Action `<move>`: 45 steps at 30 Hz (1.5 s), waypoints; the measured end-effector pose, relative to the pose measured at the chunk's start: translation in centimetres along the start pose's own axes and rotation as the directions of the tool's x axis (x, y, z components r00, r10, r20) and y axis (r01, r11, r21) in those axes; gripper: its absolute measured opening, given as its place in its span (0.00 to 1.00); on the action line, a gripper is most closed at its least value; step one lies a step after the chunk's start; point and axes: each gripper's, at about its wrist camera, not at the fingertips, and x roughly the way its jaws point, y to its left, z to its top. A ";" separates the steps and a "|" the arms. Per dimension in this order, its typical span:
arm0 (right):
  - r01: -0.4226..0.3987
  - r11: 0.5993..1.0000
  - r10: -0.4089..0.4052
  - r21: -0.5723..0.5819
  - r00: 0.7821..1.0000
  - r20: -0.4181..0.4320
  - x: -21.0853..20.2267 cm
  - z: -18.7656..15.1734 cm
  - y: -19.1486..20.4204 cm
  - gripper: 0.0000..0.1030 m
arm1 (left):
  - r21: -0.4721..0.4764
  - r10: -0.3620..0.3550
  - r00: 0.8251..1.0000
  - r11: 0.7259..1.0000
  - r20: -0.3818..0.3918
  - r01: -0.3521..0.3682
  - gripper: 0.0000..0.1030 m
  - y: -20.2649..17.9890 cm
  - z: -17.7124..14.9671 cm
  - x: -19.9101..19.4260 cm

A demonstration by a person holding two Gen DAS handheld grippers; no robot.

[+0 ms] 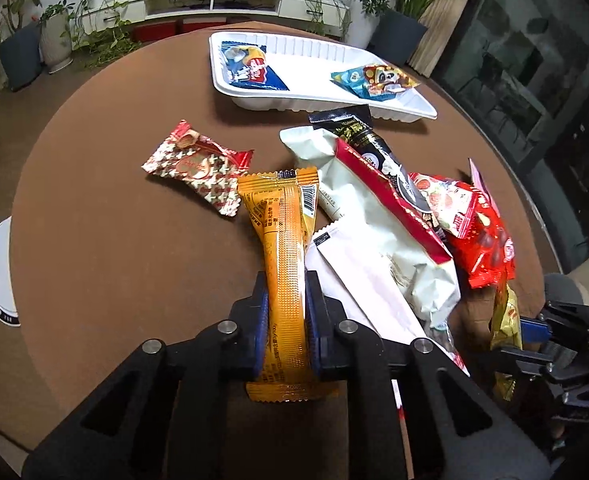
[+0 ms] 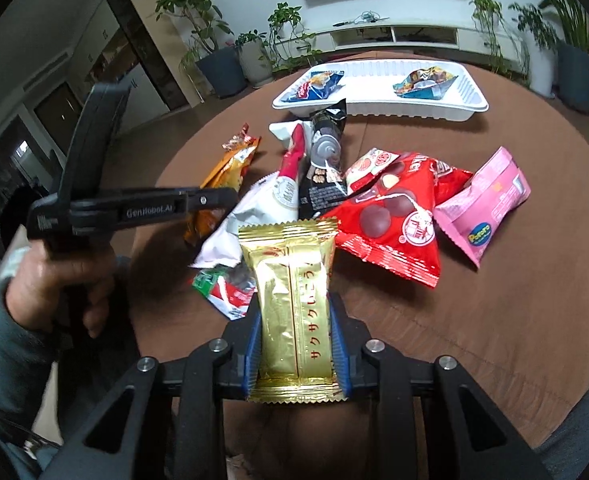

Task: Organize snacks
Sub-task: 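Carry both packets into the white tray beside the earlier snacks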

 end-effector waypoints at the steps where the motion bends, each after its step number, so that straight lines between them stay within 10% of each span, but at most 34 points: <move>1: -0.020 1.000 0.020 0.010 1.000 0.006 -0.2 0.1 0.0 0.31 | -0.007 -0.007 1.000 1.000 0.006 0.007 0.14 0.1 -0.1 -0.3; 12: -0.155 0.978 0.141 0.140 0.984 0.105 -3.4 3.4 -2.9 0.31 | -0.041 -0.116 0.991 0.992 0.072 0.119 0.14 0.1 2.5 -3.3; 26: 0.032 0.953 -0.108 0.300 0.965 0.239 -7.8 15.7 -16.2 0.31 | -0.006 -0.111 0.987 0.994 0.119 0.113 0.14 1.2 16.6 -1.8; 37: -0.012 0.982 -0.008 0.186 0.994 0.106 3.0 27.2 -12.4 0.31 | 0.041 -0.065 0.997 0.997 0.030 0.064 0.14 -1.4 25.2 5.2; 45: 0.062 0.978 -0.059 0.200 0.998 -0.022 10.8 28.6 -12.4 0.31 | 0.026 -0.021 0.999 0.999 -0.034 0.022 0.14 -1.4 25.6 10.8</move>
